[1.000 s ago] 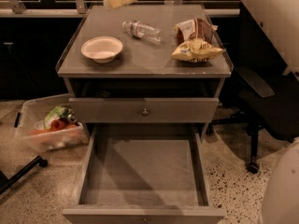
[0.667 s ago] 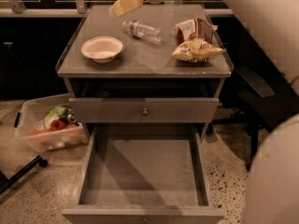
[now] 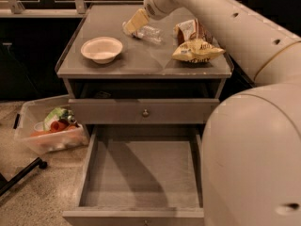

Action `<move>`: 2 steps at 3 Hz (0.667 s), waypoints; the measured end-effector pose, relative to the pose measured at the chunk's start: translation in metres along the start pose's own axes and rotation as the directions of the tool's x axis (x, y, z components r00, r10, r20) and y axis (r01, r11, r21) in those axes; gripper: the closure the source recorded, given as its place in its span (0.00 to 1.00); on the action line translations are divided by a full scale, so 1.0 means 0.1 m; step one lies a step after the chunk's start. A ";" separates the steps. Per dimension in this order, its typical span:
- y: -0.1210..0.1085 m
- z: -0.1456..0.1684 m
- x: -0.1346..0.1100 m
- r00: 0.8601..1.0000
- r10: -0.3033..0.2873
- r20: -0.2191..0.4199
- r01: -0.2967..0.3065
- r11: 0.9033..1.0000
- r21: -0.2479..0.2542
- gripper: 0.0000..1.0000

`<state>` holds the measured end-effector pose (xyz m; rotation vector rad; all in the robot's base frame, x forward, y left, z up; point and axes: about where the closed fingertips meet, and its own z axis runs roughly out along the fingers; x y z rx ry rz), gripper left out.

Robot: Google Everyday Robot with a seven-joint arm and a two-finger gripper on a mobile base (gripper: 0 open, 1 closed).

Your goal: Place water bottle into middle drawer

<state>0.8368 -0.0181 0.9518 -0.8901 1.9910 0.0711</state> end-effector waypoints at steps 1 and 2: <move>-0.27 0.35 0.17 1.000 -0.005 -0.018 0.006 0.998 0.057 0.00; -0.45 0.63 0.28 1.000 -0.010 -0.029 0.012 0.996 0.086 0.00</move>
Offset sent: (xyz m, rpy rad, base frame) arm 0.1051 -0.0414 -0.0585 -0.0735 -0.0530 -0.1017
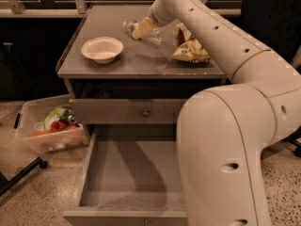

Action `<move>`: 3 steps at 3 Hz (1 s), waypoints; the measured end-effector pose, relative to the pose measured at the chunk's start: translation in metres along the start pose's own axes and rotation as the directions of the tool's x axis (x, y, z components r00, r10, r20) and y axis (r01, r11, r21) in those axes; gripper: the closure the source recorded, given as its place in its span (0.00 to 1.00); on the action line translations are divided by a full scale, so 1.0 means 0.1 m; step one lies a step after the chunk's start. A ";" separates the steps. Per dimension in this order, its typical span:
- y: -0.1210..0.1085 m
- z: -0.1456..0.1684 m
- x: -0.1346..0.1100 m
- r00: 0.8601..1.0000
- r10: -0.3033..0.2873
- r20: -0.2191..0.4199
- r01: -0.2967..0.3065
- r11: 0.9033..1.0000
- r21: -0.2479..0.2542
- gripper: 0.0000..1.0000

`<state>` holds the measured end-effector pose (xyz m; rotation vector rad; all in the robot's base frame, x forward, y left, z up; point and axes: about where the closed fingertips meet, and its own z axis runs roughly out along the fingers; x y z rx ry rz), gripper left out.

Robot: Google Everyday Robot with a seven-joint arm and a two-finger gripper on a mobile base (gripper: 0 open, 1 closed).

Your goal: Place water bottle into middle drawer

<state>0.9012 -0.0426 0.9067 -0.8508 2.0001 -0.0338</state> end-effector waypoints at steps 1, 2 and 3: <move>-0.01 0.23 0.04 1.000 -0.020 -0.012 0.020 1.000 0.004 0.00; 0.07 0.44 0.02 0.997 -0.063 -0.042 0.063 0.998 0.007 0.00; 0.14 0.59 0.06 0.994 -0.078 -0.073 0.078 0.997 -0.007 0.05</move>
Offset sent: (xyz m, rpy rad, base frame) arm 0.0556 0.0277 -0.0314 -0.1355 0.0089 0.0236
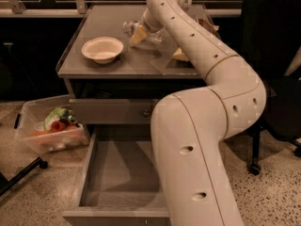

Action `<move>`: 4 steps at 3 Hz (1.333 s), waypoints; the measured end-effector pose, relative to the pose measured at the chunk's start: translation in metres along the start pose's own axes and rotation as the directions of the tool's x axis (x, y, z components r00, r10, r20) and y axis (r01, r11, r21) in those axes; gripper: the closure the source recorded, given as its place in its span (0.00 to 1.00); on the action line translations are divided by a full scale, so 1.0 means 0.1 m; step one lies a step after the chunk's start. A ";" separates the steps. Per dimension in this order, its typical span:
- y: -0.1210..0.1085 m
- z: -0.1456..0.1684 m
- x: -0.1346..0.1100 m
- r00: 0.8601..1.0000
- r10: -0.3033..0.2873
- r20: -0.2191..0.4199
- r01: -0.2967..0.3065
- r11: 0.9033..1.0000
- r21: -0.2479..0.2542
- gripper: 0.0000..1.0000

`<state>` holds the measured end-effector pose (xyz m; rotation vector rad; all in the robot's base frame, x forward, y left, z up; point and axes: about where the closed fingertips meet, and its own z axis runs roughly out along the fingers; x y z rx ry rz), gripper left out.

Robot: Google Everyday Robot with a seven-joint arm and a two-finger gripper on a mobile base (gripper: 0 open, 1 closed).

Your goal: Place water bottle into middle drawer

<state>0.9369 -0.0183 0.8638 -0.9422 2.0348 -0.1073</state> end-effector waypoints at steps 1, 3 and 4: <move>0.07 0.08 0.02 1.000 -0.007 -0.023 0.007 1.000 -0.025 0.24; 0.16 0.13 0.08 0.999 -0.006 -0.043 0.003 0.997 -0.074 0.70; 0.15 0.10 0.06 0.999 -0.002 -0.044 -0.002 0.997 -0.081 0.94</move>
Offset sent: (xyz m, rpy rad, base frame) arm 0.0239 0.0070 -0.0106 -0.0110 0.1241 0.0500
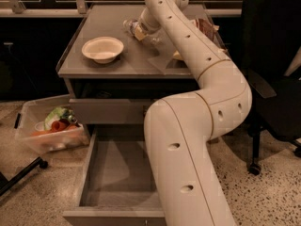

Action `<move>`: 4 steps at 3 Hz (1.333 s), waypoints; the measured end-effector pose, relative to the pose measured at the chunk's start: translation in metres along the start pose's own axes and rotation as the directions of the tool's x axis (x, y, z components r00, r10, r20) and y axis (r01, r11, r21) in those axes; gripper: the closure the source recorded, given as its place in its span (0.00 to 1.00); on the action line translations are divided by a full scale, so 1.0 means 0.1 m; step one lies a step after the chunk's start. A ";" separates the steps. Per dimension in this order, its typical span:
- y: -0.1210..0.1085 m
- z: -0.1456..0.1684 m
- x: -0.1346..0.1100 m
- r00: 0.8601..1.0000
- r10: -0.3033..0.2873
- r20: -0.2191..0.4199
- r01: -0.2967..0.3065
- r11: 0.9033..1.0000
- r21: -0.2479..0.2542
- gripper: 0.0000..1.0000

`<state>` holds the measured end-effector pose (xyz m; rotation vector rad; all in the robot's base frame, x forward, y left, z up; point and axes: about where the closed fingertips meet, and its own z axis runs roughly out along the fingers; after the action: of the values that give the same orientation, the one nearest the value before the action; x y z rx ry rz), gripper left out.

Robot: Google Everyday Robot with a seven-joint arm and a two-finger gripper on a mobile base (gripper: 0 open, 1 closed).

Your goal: Place water bottle into middle drawer

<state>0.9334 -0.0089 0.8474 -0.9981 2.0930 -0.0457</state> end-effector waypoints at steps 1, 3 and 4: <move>-0.03 -0.11 -0.02 1.000 0.016 0.006 -0.016 1.000 -0.015 1.00; -0.35 -0.78 -0.39 0.995 0.034 0.098 -0.040 0.997 0.060 1.00; -0.39 -1.20 -0.54 0.990 0.032 0.136 -0.042 0.996 0.077 1.00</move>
Offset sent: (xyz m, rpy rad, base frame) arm -0.0208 -0.0262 0.0945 0.0793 -0.1004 -0.0446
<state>0.8970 -0.0339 0.9775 -0.8898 1.9704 -0.0418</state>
